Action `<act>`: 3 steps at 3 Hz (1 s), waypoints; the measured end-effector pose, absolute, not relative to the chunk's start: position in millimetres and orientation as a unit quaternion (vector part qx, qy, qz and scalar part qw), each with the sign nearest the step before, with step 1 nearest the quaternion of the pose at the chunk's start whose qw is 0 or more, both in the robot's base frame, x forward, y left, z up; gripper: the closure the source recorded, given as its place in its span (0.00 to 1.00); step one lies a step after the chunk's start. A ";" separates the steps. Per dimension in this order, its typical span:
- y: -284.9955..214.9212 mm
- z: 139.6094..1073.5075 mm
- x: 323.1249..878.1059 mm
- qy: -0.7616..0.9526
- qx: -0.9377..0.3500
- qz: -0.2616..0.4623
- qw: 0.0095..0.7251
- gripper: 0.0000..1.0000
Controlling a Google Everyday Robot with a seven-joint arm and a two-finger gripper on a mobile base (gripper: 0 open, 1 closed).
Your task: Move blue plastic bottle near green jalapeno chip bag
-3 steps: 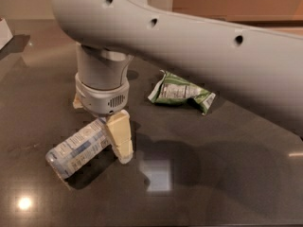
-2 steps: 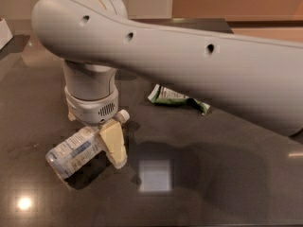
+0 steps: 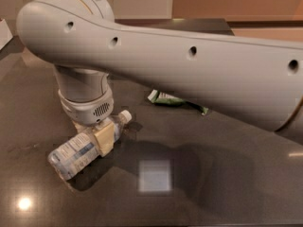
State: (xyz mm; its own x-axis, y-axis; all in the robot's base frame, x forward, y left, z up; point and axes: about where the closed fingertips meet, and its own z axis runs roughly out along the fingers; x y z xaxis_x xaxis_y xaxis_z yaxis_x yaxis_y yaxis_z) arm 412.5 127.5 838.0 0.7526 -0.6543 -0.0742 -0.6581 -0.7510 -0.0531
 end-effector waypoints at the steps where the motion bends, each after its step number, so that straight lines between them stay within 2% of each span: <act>1: 122.2 852.8 427.4 0.342 -0.938 0.004 0.049 0.70; 2: 113.1 869.4 451.4 0.319 -0.945 -0.020 0.068 0.93; 3: 99.5 882.8 483.5 0.275 -0.957 -0.033 0.087 1.00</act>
Offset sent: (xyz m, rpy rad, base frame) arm 0.0711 -0.0277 0.0554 0.0451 -0.1909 0.1545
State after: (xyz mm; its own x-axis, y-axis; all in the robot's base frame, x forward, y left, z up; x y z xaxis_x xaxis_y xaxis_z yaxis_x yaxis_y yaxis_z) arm 483.5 99.5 882.8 0.8468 -0.5317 0.0158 -0.5201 -0.8338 -0.1853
